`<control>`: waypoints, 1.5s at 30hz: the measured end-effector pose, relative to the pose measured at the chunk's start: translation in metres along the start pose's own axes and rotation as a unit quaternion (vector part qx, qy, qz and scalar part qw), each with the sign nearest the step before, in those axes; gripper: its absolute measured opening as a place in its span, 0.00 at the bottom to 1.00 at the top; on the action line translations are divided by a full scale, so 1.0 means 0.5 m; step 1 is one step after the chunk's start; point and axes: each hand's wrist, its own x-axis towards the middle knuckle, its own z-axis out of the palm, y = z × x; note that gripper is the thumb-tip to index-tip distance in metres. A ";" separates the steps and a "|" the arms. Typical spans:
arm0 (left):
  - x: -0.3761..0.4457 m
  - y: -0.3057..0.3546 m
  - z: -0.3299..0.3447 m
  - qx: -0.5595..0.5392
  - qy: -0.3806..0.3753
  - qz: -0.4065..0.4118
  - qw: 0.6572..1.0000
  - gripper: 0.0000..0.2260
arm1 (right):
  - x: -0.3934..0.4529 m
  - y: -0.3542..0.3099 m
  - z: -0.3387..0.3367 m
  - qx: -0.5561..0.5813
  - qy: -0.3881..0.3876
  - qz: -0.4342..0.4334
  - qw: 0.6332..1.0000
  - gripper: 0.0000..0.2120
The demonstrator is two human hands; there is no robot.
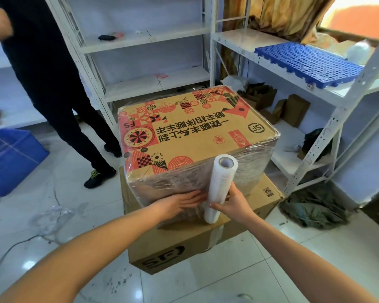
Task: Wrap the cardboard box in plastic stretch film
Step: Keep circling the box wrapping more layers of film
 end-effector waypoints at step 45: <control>0.077 0.175 0.002 0.088 -0.041 0.125 0.987 0.35 | -0.017 0.042 -0.018 0.002 -0.035 -0.028 0.999 0.30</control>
